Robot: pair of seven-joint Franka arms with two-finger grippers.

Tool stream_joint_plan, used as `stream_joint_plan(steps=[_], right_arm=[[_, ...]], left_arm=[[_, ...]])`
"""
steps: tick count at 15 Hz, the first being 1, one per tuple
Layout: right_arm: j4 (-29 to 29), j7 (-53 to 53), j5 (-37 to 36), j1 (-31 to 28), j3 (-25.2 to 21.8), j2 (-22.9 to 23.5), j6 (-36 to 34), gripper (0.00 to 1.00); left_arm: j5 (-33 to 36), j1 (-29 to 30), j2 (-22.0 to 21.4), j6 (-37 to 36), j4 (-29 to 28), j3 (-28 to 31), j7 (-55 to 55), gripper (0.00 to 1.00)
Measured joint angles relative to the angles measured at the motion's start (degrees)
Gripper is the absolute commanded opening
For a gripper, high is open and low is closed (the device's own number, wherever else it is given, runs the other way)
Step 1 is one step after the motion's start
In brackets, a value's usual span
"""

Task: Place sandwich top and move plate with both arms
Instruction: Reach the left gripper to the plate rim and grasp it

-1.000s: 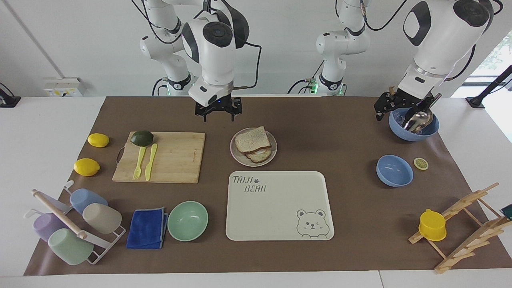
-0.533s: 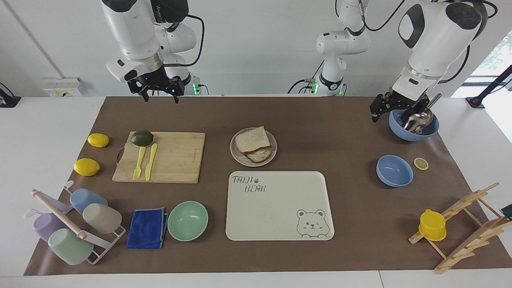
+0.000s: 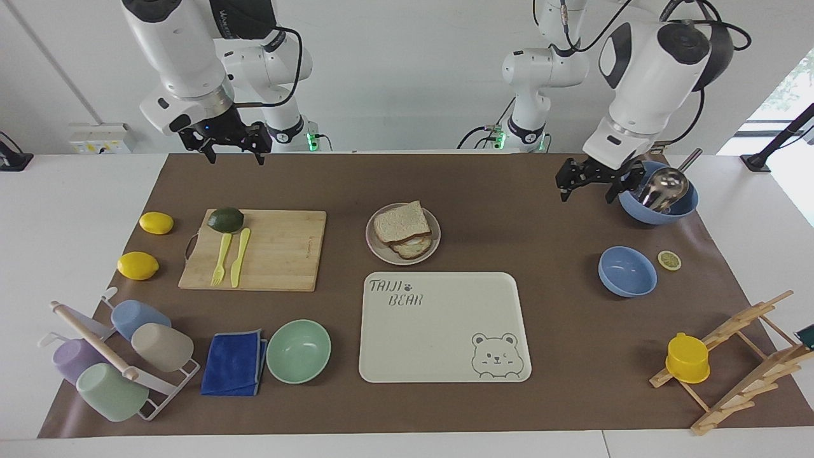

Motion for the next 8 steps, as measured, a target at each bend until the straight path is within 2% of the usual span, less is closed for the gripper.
stream_joint_plan(steps=[4,8], right_arm=[[2.4,0.0,-0.1,-1.3,1.9,2.1,-1.9,1.0],[3.6,-0.5,-0.1,-1.5,1.9,2.6,-3.2,1.0]], left_arm=[[-3.0,-3.9,3.5,9.2,-5.3,0.0,-1.6,1.0],[-6.0,-9.3,4.9,20.5,-14.2,0.0,-3.0,1.0]])
